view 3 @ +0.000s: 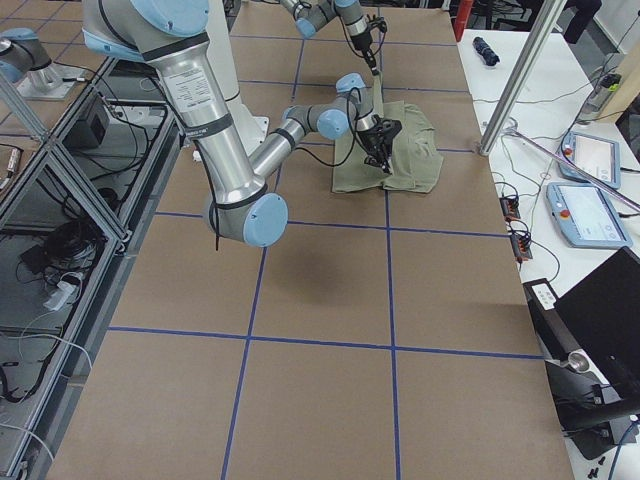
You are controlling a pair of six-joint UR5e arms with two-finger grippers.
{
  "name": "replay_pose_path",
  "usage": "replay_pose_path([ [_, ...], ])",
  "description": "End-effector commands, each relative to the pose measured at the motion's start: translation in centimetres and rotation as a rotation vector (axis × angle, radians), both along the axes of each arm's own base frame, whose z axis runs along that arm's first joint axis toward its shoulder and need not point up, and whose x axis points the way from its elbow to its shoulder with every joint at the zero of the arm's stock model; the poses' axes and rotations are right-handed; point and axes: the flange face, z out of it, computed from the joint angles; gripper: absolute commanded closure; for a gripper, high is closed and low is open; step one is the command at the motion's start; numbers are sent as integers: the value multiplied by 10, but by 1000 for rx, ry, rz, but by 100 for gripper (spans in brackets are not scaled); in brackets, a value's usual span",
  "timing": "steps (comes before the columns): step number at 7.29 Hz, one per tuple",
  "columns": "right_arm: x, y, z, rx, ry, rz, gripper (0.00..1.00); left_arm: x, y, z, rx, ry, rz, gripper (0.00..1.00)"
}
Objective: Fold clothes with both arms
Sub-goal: 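Lift the hem with both grippers and fold it toward the collar, then lower the hem onto the shirt near the collar with both grippers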
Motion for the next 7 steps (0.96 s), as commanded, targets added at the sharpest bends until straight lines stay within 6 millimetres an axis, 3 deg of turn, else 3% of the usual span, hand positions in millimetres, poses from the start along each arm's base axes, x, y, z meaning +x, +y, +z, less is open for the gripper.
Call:
replay_pose_path([
  [1,-27,-56,0,-11,-8,16,100,7,-39,6,19,-19,-24,100],
  [3,-38,-90,17,-10,6,30,100,13,-69,36,34,-5,-53,100],
  [5,-53,-113,15,0,-1,34,100,28,-93,71,60,19,-63,100],
  [7,-57,-115,22,-5,7,30,100,34,-99,67,67,26,-65,100],
])
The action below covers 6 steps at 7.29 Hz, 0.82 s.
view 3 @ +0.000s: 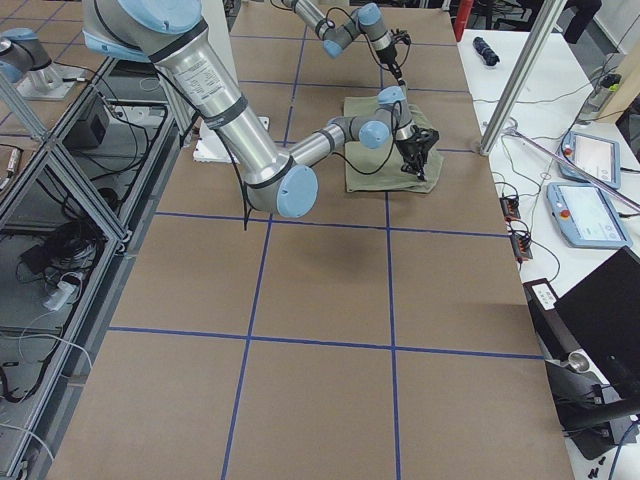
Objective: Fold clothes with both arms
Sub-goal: 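Lower the hem onto the shirt near the collar with both grippers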
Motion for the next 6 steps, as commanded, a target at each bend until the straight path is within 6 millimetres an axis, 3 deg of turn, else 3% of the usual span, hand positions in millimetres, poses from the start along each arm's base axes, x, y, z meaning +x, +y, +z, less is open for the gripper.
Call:
replay_pose_path([
  [1,-6,-4,9,-5,9,-4,100,5,-5,3,1,3,-1,100],
  [3,-9,-5,12,5,2,-7,100,17,-18,12,-8,-7,-3,100],
  [4,-9,-5,14,4,5,-8,100,19,-20,21,-5,-4,-3,94],
  [5,-9,-5,13,6,6,-6,72,20,-21,23,-2,3,-4,60],
  [6,-10,-8,1,20,-2,0,1,18,-21,23,5,7,-5,50],
])
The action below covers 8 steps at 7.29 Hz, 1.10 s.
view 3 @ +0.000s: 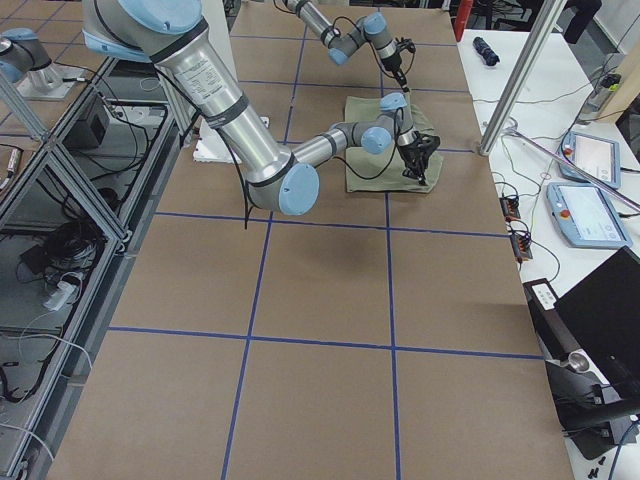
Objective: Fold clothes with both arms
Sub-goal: 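Lower the hem onto the shirt near the collar with both grippers, then release the hem and move the right gripper back toward the folded edge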
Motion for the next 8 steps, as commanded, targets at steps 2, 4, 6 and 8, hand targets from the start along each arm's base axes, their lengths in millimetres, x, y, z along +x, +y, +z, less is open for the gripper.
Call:
replay_pose_path([
  [2,9,-8,-13,47,-58,18,0,-3,-3,2,9,6,-5,43],
  [4,23,-2,-15,92,-128,21,0,-21,-11,-6,51,61,-31,43],
  [6,40,77,7,71,-223,-41,0,-19,-11,-2,49,65,-32,43],
  [8,41,151,23,-1,-306,-37,0,-20,-11,1,47,61,-31,43],
])
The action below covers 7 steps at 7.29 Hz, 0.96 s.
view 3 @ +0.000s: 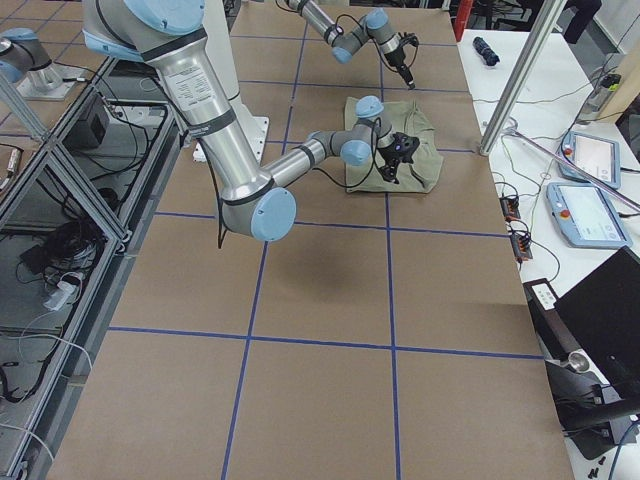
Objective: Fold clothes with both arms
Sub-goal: 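Release the hem and move the right gripper back toward the folded edge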
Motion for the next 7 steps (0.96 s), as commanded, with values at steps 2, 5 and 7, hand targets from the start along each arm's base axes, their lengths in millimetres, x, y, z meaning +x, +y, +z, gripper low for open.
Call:
replay_pose_path([
  [2,-3,97,39,-97,-49,-36,1,-1,0,3,0,-4,-1,43],
  [5,-12,109,48,-120,-44,-37,19,-1,0,4,-2,-7,-2,43],
  [7,-12,116,54,-127,-39,-45,41,-1,0,4,-1,-8,-1,43],
])
